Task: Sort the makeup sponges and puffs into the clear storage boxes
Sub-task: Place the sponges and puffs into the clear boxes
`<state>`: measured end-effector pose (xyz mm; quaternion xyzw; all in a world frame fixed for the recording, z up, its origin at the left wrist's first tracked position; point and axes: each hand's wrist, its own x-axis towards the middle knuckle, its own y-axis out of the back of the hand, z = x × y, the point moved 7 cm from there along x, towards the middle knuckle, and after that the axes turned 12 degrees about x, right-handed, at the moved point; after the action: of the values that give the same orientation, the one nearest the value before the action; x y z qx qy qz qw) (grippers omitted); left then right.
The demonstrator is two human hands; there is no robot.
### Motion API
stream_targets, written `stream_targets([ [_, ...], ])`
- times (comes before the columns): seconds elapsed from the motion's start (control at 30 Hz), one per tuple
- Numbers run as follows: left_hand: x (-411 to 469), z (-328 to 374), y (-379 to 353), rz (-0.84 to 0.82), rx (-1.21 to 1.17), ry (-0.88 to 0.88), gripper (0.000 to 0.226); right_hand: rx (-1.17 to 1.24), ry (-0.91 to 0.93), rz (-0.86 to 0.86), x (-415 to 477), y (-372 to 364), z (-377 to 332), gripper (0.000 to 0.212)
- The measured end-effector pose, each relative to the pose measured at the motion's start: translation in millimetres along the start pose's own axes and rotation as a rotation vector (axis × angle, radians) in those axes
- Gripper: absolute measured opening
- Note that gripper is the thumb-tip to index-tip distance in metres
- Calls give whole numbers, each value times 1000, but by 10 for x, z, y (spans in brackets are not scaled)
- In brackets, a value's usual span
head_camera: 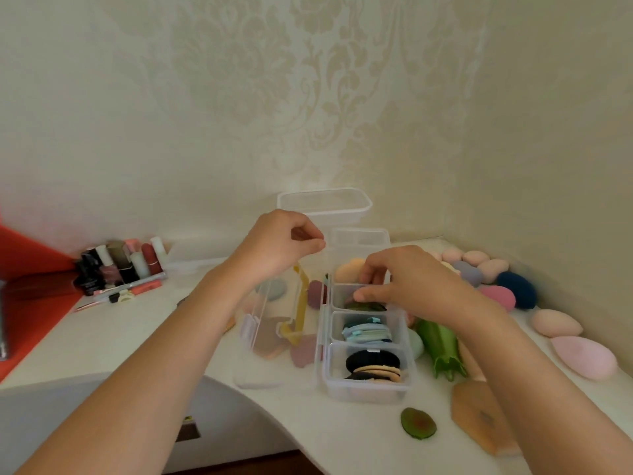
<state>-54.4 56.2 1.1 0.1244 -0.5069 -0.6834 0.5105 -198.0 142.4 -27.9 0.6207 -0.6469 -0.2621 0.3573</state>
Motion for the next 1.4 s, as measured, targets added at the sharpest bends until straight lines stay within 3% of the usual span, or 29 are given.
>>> stream_targets([
  [0.13,-230,-119,52,9,-17,33,4,-15,11,82,0,215,18,16],
  [0.3,-557,70,-253,-173,32,-137,29,35,-135,313,-84,741,475,8],
  [0.47,-671,132,-451,-200,155,-235,38,-43,-378,197,-193,656,1032,9],
  [0.57,-656,135,-421,-170,159,-187,55,-23,-370,163,-230,600,1037,4],
  [0.73,-585,67,-427,-329,310,16,83,24,-274,91,-303,438,782,7],
  [0.97,-646,210,-470,-236,261,107,65,17,-186,-7,-381,41,423,11],
  [1.07,-662,270,-472,-211,345,73,56,-46,-194,31,-400,-37,328,20],
  [1.17,-672,328,-413,-206,255,43,50,-108,-214,59,-408,-37,278,25],
  [1.4,-757,250,12,-151,114,69,53,111,-112,105,-512,32,53,22],
])
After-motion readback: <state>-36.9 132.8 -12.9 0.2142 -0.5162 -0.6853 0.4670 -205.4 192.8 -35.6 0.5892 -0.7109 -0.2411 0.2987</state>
